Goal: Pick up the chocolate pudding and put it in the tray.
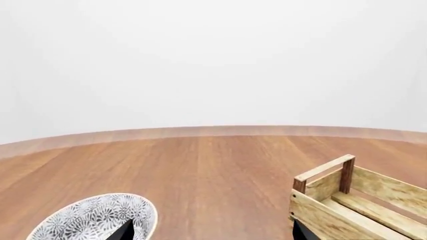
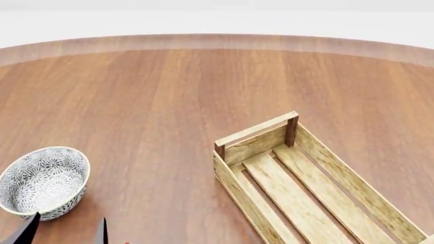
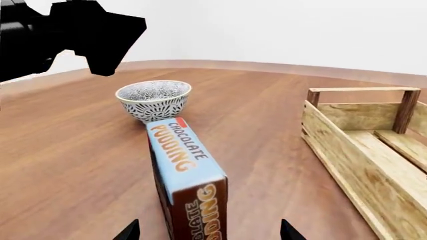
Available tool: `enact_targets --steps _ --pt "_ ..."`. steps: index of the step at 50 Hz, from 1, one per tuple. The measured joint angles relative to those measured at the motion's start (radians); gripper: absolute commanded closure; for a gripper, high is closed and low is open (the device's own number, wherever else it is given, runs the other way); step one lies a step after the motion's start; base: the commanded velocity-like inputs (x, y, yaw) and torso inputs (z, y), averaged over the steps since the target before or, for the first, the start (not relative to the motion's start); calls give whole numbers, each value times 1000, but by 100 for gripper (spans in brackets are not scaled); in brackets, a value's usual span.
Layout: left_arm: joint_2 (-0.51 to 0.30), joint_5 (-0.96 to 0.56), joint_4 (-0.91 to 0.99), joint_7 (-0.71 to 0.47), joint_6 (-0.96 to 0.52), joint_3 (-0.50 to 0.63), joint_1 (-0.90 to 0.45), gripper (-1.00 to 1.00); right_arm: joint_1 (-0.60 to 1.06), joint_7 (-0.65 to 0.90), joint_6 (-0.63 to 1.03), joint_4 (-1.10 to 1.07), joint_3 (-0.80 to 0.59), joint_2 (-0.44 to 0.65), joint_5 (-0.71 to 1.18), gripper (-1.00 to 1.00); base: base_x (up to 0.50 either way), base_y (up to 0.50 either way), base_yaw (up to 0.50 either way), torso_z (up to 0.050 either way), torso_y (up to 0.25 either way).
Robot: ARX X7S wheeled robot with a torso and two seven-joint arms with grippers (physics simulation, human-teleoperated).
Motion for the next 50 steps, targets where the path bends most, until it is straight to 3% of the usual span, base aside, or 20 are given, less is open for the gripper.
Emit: enact_targets --steps 50 --pt "-25 -6 26 -26 8 48 7 -100 259 -35 145 170 -103 -54 -54 -100 0 0 0 0 0"
